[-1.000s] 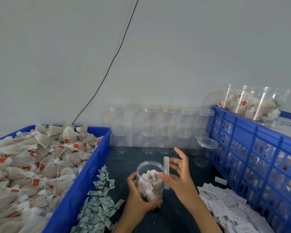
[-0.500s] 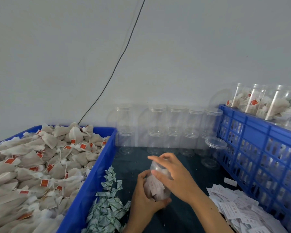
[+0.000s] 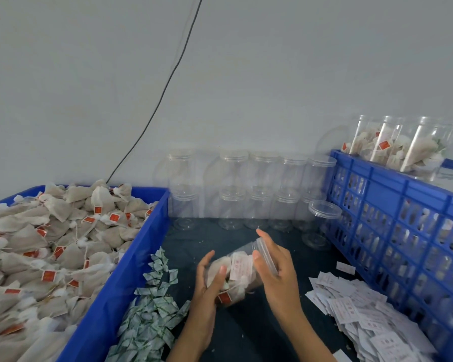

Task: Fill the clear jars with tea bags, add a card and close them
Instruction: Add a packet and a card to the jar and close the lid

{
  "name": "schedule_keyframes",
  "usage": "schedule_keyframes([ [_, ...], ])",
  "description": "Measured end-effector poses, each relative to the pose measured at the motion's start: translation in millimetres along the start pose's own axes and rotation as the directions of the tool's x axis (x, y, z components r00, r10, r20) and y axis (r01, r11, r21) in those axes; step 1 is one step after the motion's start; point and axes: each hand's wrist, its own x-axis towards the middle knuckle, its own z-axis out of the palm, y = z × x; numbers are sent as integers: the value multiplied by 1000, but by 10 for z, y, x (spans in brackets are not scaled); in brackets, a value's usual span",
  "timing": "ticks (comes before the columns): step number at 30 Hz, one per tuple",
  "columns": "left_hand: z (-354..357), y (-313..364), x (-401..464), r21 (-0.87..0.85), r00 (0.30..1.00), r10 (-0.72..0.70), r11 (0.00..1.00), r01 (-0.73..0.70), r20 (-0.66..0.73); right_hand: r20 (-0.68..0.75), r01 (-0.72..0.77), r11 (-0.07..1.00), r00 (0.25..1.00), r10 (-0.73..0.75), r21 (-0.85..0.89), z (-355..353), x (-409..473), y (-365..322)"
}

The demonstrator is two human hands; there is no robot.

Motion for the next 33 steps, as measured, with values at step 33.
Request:
schedule_keyframes([
  [33,66,106,-89,46,989,4,999,2,-146,332,-218,975,923,194,37,-113,154,-143],
])
